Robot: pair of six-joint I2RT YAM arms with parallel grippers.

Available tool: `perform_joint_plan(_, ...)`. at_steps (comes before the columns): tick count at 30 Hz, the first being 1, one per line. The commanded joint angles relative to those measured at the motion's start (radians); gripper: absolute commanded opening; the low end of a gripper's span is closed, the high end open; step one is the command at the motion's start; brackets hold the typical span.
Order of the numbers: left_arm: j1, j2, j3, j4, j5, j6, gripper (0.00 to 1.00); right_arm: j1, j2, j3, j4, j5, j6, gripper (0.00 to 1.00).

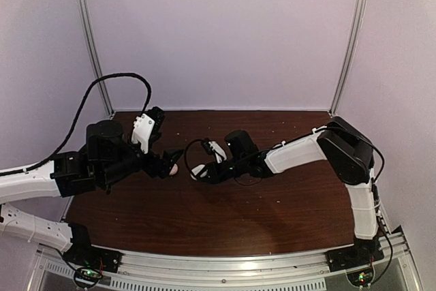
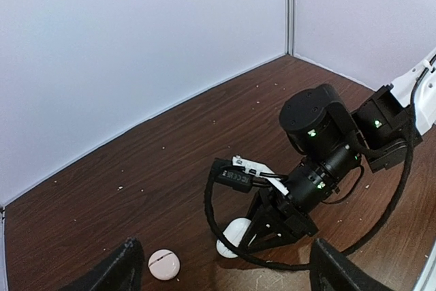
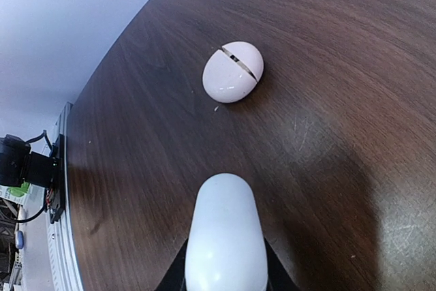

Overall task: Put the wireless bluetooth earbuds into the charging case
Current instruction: Place the charging case with the earbuds at the center of the board.

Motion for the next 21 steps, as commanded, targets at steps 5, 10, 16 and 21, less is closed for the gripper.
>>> perform_joint_plan(5,0.025,-0.005,0.018,0.019,-0.051,0.013,0.86,-0.017,0.076,0.069,-0.048,0.035,0.029,0.15)
perform_joint_plan(10,0.040,-0.003,0.017,0.026,-0.034,0.017,0.86,-0.019,0.079,0.067,-0.068,0.067,0.025,0.42)
perform_joint_plan(16,0.042,0.007,0.041,-0.003,-0.030,0.023,0.86,-0.038,0.027,0.013,-0.078,0.084,0.018,0.74)
perform_joint_plan(21,0.066,0.023,0.071,-0.023,-0.004,0.012,0.88,-0.081,-0.082,-0.079,-0.073,0.103,-0.004,0.98)
